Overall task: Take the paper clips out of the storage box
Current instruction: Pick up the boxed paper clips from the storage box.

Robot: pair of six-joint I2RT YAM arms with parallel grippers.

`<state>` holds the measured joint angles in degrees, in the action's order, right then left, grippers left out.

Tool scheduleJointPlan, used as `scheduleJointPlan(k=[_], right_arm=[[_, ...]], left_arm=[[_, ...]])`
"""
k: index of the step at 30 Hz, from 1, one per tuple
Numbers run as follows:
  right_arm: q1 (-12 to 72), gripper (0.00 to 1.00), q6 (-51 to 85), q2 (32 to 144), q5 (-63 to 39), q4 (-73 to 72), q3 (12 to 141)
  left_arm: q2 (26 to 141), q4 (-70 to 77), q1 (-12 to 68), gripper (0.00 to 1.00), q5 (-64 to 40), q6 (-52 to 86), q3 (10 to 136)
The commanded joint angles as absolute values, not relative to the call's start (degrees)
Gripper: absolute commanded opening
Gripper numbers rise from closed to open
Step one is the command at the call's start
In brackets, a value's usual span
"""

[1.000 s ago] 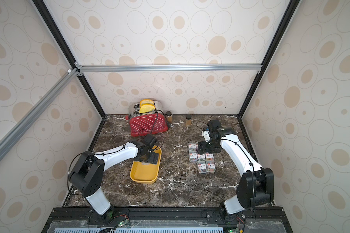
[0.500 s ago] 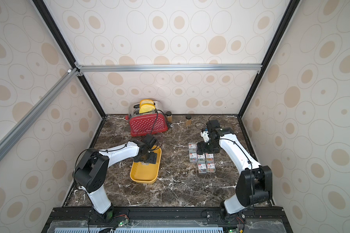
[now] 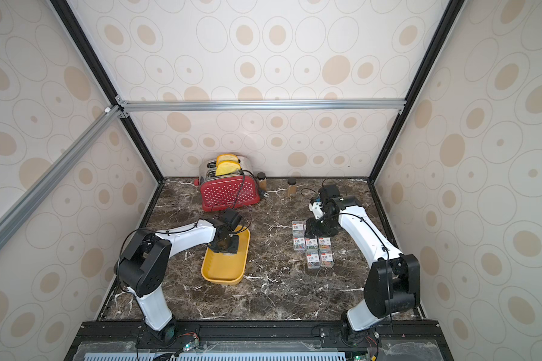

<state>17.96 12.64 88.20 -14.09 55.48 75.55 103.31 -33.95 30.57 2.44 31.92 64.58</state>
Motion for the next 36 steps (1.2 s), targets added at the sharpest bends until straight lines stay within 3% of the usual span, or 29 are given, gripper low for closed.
scheduleJointPlan(k=[1,4,8,11,14,21,36], right_arm=[[18.4,0.57,12.0,87.3,-18.6,55.3,77.6],[18.4,0.58,13.2,85.3,-24.7,53.8,78.3],[18.4,0.68,19.4,84.2,-36.4,47.6,77.3],[18.4,0.74,27.7,84.1,-45.5,37.7,74.5],[18.7,0.76,39.6,83.6,-52.1,21.7,69.9],[21.3,0.82,52.6,85.4,-56.8,5.1,69.9],[25.3,0.83,59.4,87.2,-57.6,-4.4,72.6]], left_arm=[[98.9,-34.9,29.7,0.41,-0.8,30.6,64.8],[92.0,-35.2,28.6,0.42,-7.9,27.5,66.5],[86.5,-32.2,26.6,0.43,-29.2,26.1,69.2],[85.6,-18.7,26.2,0.42,-46.1,33.0,66.6],[85.0,1.8,26.2,0.40,-55.3,46.0,61.2],[87.0,28.5,26.4,0.36,-62.0,65.1,58.9],[87.4,34.8,26.8,0.32,-65.2,73.7,61.5]])
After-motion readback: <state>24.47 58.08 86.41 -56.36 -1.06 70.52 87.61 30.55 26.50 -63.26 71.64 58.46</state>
